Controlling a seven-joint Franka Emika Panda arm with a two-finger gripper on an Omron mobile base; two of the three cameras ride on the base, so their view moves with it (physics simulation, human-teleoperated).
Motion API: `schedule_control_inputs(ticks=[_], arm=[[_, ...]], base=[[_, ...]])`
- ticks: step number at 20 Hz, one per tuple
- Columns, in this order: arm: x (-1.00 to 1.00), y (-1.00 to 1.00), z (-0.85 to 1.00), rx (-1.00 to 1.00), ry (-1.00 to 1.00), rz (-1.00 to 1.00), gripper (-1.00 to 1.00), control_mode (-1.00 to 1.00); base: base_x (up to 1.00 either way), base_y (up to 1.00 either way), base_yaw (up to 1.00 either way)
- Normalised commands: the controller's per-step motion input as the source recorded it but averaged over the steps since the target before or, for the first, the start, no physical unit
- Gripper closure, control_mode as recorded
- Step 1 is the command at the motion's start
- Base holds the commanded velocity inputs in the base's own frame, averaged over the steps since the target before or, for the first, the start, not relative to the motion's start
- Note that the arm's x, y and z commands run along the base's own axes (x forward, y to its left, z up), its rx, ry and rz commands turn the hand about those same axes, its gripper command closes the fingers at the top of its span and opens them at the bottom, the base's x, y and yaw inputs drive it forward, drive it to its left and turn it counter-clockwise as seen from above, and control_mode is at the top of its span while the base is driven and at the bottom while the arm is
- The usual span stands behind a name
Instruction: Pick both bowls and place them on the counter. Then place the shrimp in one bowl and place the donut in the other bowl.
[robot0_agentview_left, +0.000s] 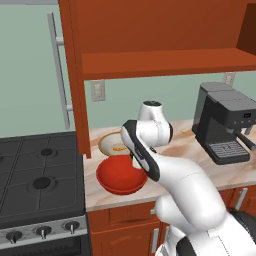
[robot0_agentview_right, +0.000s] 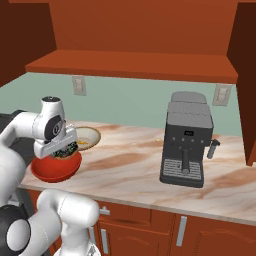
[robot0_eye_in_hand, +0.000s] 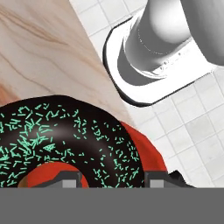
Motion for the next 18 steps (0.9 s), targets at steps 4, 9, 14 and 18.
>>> schedule_control_inputs(ticks=[4, 9, 14, 18], arm=[[0.22, 0.3, -0.06, -0.08, -0.13, 0.0, 1.0, -1.0], [0.05, 0.32, -0.13, -0.04, 0.0, 0.0, 1.0, -1.0], [0.1, 0.22, -0.2, -0.01, 0.11, 0.0, 1.0, -1.0], [0.15, 0.18, -0.18, 0.0, 0.11, 0.0, 1.0, -1.0]], base=[[0.0, 0.0, 0.0], [0.0, 0.0, 0.0], [0.0, 0.0, 0.0], [0.0, 0.0, 0.0]])
